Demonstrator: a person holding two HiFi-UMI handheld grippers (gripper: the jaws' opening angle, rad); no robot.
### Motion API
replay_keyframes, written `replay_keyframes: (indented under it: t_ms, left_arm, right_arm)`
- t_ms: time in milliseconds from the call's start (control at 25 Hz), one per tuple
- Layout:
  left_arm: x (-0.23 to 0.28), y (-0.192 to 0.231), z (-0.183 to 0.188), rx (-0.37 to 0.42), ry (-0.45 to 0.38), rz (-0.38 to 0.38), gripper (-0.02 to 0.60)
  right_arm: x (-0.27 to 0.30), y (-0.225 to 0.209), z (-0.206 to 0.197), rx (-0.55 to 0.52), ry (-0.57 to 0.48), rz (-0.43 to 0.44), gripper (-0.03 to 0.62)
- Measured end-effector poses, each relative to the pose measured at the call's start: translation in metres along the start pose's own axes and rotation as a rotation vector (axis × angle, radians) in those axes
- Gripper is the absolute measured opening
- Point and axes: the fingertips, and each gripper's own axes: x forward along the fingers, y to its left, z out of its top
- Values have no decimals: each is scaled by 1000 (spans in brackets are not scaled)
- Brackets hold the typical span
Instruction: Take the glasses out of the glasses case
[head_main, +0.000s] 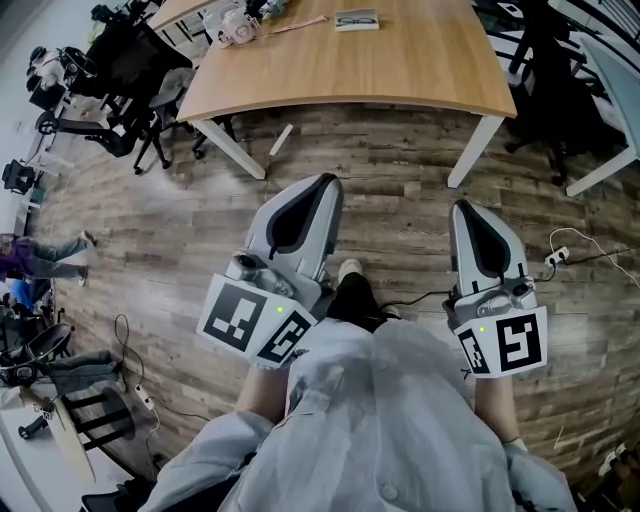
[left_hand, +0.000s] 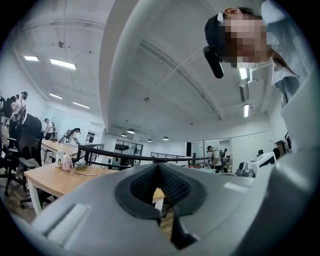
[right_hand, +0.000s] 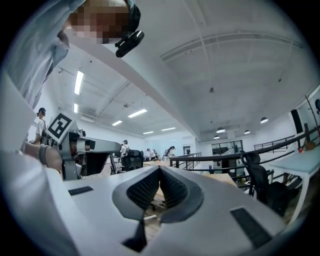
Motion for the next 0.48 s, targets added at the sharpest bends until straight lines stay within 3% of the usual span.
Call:
replay_keyframes:
  t_ms: [480]
  left_arm:
    - [33,45,-6,-7,14,-3,3]
  right_arm:
    - [55,-10,-15,18,21,10,2]
